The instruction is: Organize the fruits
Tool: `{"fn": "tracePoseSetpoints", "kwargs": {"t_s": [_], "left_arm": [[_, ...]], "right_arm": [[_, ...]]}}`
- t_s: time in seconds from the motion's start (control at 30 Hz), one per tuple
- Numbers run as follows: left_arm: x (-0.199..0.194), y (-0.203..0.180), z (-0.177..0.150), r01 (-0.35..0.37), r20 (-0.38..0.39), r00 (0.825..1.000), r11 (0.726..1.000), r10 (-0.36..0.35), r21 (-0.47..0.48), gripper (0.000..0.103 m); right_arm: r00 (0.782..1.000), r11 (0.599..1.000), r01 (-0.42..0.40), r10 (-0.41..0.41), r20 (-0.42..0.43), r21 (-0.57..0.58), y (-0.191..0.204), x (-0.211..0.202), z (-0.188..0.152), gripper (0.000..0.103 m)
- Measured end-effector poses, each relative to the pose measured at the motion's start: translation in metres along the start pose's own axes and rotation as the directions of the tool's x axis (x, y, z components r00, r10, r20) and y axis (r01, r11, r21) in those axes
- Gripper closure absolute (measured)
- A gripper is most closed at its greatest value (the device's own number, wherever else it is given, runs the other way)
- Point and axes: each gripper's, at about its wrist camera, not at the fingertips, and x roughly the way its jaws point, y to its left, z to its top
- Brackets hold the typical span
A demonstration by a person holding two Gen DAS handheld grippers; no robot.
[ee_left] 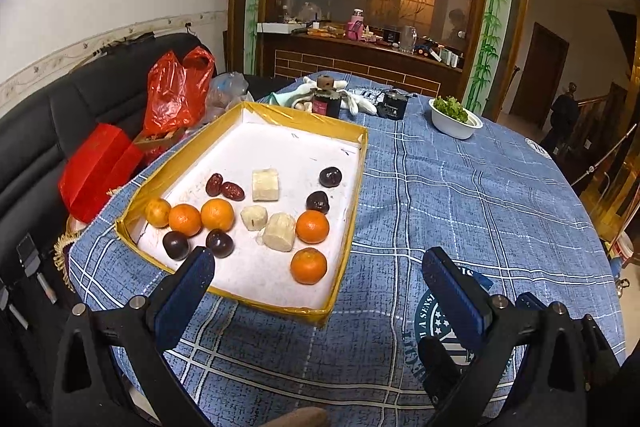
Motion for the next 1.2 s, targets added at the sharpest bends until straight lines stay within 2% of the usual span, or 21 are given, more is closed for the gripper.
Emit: {"fn": "tracePoseSetpoints", "kwargs": {"t_s": [0.2, 0.83, 1.1, 1.2], "left_arm": [[0.003, 0.006, 0.0, 0.018, -0.013, 1.0, 1.0, -0.018, -0.014, 0.0], [0.002, 0.016, -0.001, 0.006, -0.002, 1.0, 0.999, -0.006, -0.036, 0.0], [-0.006, 0.005, 0.007, 0.031, 0.026, 0.999, 0.999, -0.031, -0.016, 0.0], [-0.017, -0.009, 0.021, 0.039, 0.077, 0.996, 0.999, -0.041, 0.022, 0.0]], "right_arm": [[1.0, 1.0, -0.006, 0.006, -0.018, -0.013, 0.008, 0.005, 0.0, 0.011], [1.0, 1.0, -0.007, 0.007, -0.029, -0.003, 0.012, 0.006, 0.0, 0.009], [1.0, 1.0, -0.019, 0.019, -0.005, 0.018, 0.003, 0.0, -0.001, 0.009], [1.0, 0.999, -0.013, 0.012, 0.026, 0.035, -0.007, -0.008, 0.003, 0.009]]}}
